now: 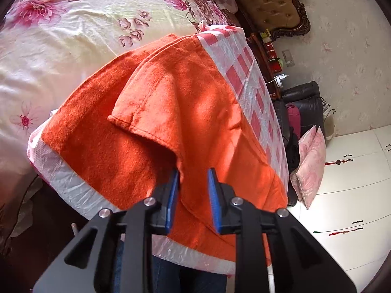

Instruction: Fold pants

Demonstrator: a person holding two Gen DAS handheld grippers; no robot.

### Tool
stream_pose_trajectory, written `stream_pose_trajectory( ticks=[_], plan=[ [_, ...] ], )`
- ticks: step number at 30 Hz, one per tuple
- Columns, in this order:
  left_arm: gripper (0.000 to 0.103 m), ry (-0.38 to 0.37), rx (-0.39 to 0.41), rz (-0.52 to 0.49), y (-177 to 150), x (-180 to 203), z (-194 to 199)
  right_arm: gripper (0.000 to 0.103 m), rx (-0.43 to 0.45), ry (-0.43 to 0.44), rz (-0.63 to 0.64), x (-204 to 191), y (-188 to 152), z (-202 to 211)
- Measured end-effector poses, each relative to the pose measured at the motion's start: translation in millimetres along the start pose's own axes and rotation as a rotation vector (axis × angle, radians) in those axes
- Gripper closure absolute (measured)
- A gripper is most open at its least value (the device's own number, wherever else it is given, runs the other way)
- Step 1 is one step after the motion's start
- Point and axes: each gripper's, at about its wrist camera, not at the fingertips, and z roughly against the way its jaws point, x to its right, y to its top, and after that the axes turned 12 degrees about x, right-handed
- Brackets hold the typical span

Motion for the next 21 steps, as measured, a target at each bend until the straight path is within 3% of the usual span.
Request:
stream_pose_trajectory(
  ticks=[6,8,9,11,12,13,14,16,19,20,21],
  plan=[
    [0.075,-0.015,-0.006,0.028,1.2,-3.6,-3.9,0.042,0.001,-0.013,-0.099,-6.8,23.1,-30.5],
    [0.075,-0.017,-0.007,0.032,3.0,-3.0,-5.8,0.038,-0.031,-0.005,-0.136,-7.3,27.7,-46.0],
    [0.075,-0.018,-0.009,0.033,3.3,-2.6,-6.9,0.030,-0.046,-0.010,-0.151,-7.2,28.4,-53.2],
    [0.075,-0.019,-0.009,0.033,4.3,-2.3,-8.7,0.029,-0.074,-0.040,-0.189,-6.5,29.4,-67.2],
    [0.078,-0.017,-0.011,0.028,4.8,-1.0,-10.5,0.036,-0.075,-0.031,-0.197,-8.2,30.4,-72.4],
    [0.082,-0.006,-0.011,0.019,5.3,0.2,-11.3,0.066,-0.066,-0.017,-0.185,-11.9,32.5,-74.9],
    [0.102,0.007,-0.011,0.013,6.0,1.1,-12.1,0.082,-0.045,-0.043,-0.125,-20.9,37.4,-75.5],
    [0.101,0.013,0.003,-0.004,7.6,5.0,-8.1,0.087,0.056,-0.140,0.045,-47.3,47.8,-63.6],
    [0.101,0.005,0.015,-0.049,5.5,13.5,0.4,0.085,0.202,-0.273,0.345,-87.7,43.4,-45.4],
    [0.101,0.020,0.024,-0.068,4.6,15.1,2.7,0.079,0.218,-0.323,0.418,-95.4,38.4,-45.0],
    [0.101,0.028,0.028,-0.075,4.5,15.0,4.0,0.051,0.216,-0.357,0.446,-95.4,35.6,-46.4]
  ],
)
